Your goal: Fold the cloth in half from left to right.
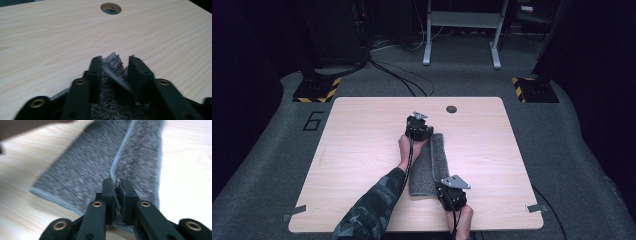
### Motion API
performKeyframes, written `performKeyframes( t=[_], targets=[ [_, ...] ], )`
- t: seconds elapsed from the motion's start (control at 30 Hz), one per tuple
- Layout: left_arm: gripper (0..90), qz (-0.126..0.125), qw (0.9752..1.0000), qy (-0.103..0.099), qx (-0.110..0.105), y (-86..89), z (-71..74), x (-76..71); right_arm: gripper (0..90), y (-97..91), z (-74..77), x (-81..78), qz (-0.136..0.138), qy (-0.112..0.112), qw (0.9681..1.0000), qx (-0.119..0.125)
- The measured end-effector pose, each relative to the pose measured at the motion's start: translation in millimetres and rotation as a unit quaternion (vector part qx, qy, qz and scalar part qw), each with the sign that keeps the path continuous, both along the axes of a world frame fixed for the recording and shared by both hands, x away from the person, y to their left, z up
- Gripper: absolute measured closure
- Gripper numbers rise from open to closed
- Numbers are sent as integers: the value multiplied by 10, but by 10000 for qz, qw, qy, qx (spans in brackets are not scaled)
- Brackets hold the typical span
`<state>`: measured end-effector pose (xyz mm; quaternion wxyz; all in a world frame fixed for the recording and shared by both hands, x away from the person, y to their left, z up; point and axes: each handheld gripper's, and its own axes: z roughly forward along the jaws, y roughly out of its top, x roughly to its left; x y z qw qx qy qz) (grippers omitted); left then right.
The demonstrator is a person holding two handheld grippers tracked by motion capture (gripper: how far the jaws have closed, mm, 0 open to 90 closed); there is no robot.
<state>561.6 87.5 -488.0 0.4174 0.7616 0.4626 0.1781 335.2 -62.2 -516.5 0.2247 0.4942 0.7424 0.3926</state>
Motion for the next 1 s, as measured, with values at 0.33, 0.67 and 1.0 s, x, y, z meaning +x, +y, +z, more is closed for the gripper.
performKeyframes(
  t=[0.33,0.67,1.0],
  targets=[
    [222,-124,9999,-8,-20,113,132,-83,725,-288,-64,-20,-360,262,9990,9],
    [142,-105,9999,58,53,372,85,-281,477,-493,39,41,-434,264,9986,120],
    [99,-438,9984,66,359,553,5,-834,250,-482,83,335,-266,336,9990,-86]
  ],
)
